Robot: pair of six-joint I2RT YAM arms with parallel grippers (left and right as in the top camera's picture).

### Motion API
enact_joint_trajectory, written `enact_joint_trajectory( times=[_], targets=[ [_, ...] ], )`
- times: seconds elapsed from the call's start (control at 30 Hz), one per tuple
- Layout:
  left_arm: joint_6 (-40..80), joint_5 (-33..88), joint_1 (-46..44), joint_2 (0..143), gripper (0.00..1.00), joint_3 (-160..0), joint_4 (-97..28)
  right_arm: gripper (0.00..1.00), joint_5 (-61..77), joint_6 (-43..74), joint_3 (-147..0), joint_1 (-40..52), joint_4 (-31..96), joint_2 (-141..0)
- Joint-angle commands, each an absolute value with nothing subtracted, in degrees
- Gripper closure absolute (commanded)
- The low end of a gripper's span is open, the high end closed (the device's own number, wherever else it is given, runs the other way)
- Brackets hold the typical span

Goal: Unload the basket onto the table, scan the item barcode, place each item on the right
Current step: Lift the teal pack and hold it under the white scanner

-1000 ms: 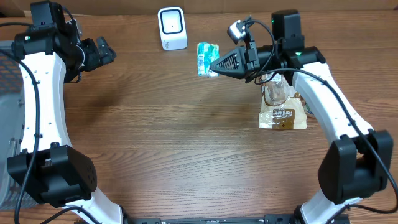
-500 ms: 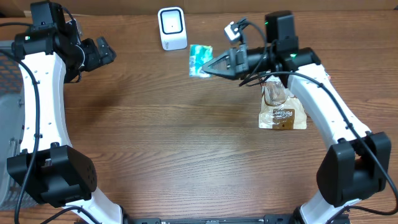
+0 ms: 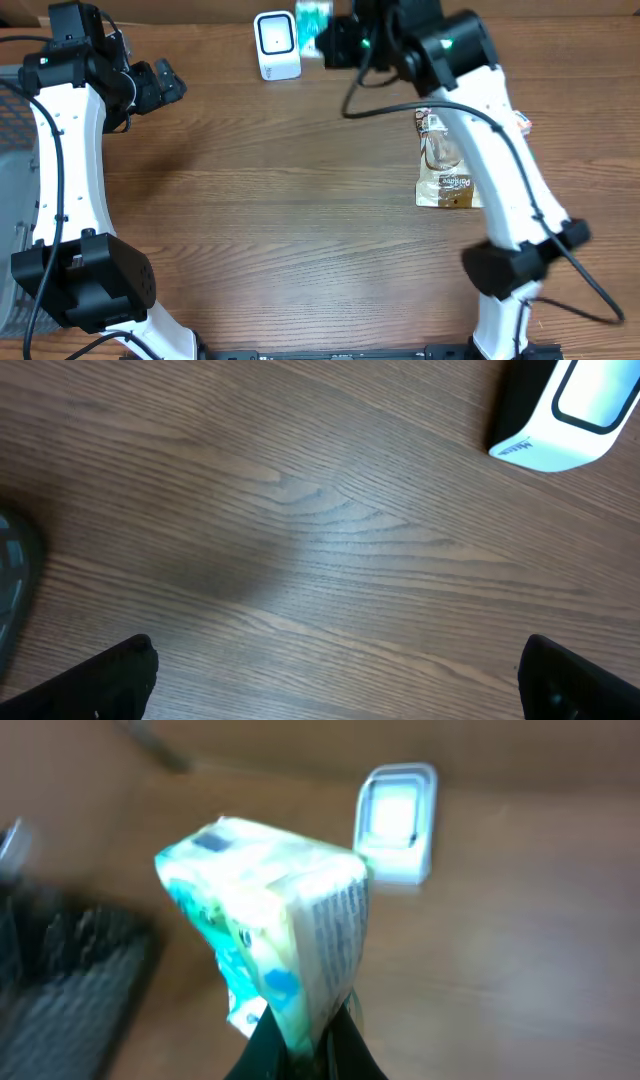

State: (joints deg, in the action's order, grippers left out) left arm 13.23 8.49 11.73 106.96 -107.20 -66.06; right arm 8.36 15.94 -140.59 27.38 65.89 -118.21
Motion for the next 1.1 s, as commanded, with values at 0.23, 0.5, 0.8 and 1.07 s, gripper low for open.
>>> enact_joint_trajectory(
  times=[0.23,0.5,0.8,1.07],
  targets=[
    [12.7,8.4,11.6,107.5,0.01,-107.4,-66.0,0.96,-31.4,-8.8,-147.2,34.2,36.2,-138.9],
    [12.6,8.4,11.6,107.5,0.0,-107.4,-66.0,0.96,-30.3,-48.6,-146.3,34.4,18.9,-150.8],
    [12.7,8.4,11.6,107.5,0.0,-107.4,-66.0,0.96,-25.4,-51.9,-145.5,34.4,18.3,-153.9],
    [12.6,8.4,11.6,107.5,0.01,-107.4,-66.0,0.96,-24.9,-51.9,-145.5,34.4,20.3,-153.9]
  ],
)
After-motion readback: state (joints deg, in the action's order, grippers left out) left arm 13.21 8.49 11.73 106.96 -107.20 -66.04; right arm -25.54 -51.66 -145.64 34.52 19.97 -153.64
